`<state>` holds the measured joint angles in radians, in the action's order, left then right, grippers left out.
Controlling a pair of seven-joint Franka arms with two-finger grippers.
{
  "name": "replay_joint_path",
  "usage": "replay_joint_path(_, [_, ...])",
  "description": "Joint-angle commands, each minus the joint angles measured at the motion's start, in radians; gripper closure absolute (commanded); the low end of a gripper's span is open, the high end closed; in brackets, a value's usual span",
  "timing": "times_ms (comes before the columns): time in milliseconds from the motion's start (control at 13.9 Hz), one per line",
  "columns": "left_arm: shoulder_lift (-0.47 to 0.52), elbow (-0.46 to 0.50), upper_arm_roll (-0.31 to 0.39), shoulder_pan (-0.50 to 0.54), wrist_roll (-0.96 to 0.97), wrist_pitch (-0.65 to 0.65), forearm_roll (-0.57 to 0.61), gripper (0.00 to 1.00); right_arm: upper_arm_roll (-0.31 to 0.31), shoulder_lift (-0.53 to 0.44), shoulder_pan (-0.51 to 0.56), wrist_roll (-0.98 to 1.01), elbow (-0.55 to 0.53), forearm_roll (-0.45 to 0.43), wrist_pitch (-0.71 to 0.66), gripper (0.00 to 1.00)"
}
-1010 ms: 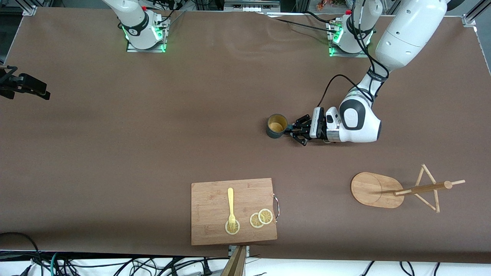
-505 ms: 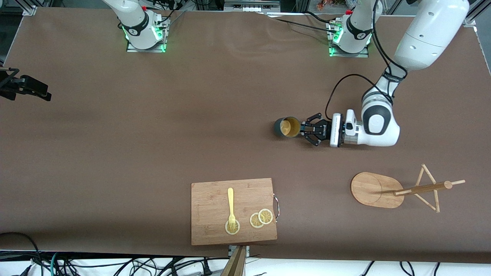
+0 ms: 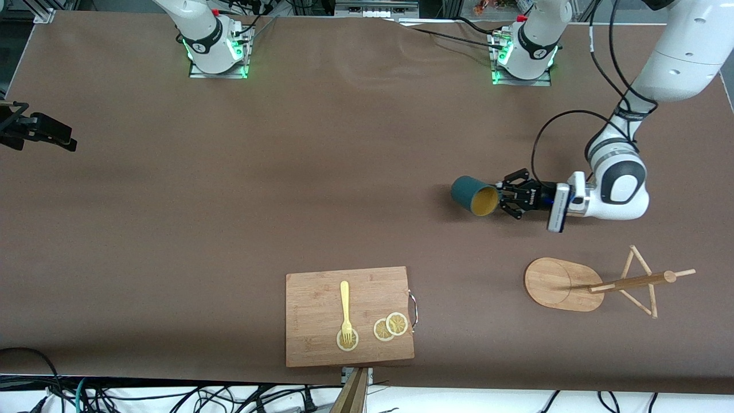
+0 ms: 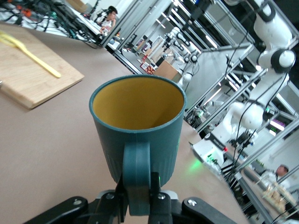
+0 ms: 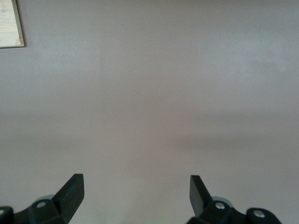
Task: Pass cup and hang on rack
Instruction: 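Lift the teal mug by its handle toward the wooden rack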
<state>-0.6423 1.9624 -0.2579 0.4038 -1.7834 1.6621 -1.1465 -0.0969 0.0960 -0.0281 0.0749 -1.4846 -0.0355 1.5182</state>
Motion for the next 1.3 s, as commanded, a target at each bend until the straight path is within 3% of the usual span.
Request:
replay_joint_path(0, [0.019,-0.013,-0.009,0.067,0.123,-0.06,0.034,1.0,0.009,-0.005,0.011,-0.014,0.0,0.017,0.002,0.0])
replay_joint_path(722, [-0.028,-0.088,0.011,0.24,0.579,-0.292,0.039,1.0,0.011,-0.004,0.01,-0.014,0.0,0.017,0.002,0.0])
replay_joint_path(1227, [-0.096,-0.282,0.019,0.336,0.985,-0.401,0.04,1.0,0.011,-0.004,0.01,-0.014,0.0,0.017,0.003,0.0])
